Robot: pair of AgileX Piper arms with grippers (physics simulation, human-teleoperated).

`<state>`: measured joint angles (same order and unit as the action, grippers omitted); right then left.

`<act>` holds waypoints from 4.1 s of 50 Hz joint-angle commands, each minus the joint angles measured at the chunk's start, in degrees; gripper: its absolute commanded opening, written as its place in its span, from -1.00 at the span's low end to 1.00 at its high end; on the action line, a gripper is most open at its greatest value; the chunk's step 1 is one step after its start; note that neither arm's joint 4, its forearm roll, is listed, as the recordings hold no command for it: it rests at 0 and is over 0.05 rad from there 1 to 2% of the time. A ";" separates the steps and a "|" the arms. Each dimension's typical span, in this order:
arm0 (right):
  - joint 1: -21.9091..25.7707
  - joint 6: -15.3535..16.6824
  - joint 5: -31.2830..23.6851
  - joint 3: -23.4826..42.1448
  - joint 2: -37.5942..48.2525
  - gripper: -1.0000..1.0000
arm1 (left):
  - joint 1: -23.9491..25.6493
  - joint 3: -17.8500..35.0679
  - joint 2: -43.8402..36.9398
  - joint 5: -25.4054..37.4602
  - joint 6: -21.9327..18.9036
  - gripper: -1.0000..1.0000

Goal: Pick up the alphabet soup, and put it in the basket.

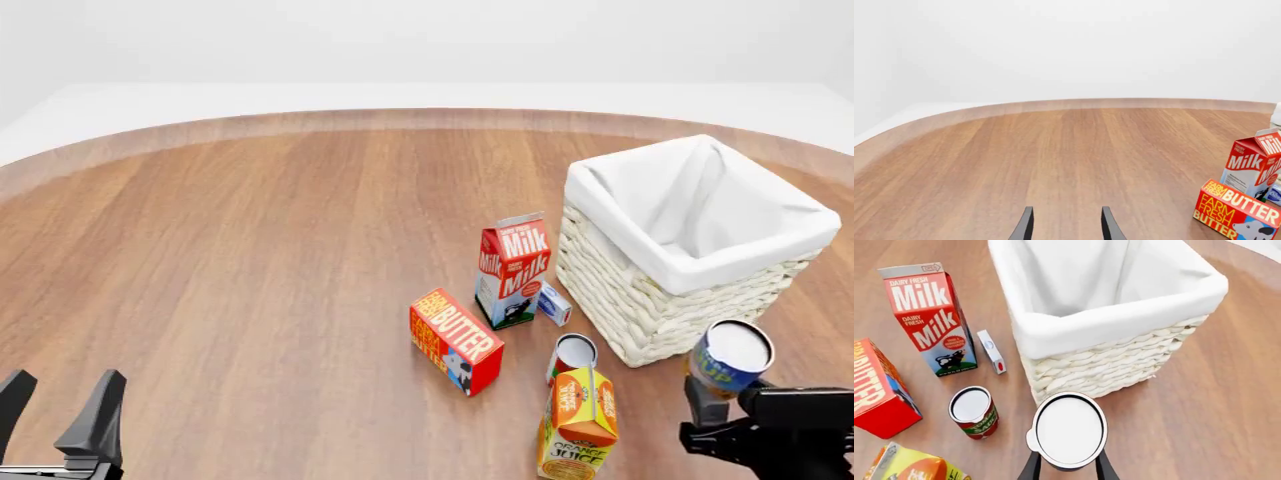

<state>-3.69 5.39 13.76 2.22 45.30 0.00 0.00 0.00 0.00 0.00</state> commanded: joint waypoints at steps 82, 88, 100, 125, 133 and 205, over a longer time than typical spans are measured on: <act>-0.10 4.88 -30.23 32.15 -9.56 -1.00 | 0.00 0.00 0.00 0.00 0.00 1.00; 0.21 5.69 -29.98 33.91 -7.32 -1.00 | 0.00 0.00 0.00 0.00 0.00 1.00; 0.83 6.44 -29.26 36.92 -2.75 -1.00 | 0.00 0.00 0.00 0.00 0.00 1.00; 1.54 6.48 -27.75 42.56 5.71 -1.00 | 0.00 0.00 0.00 0.00 0.00 1.00; 1.22 5.24 -28.90 44.73 7.45 -1.00 | 0.00 0.00 0.00 0.00 0.00 1.00; -0.73 4.83 -31.70 58.93 25.48 -1.00 | 0.00 0.00 0.00 0.00 0.00 1.00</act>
<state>-4.22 11.36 -17.83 58.93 68.66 0.00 0.00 0.00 0.00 0.00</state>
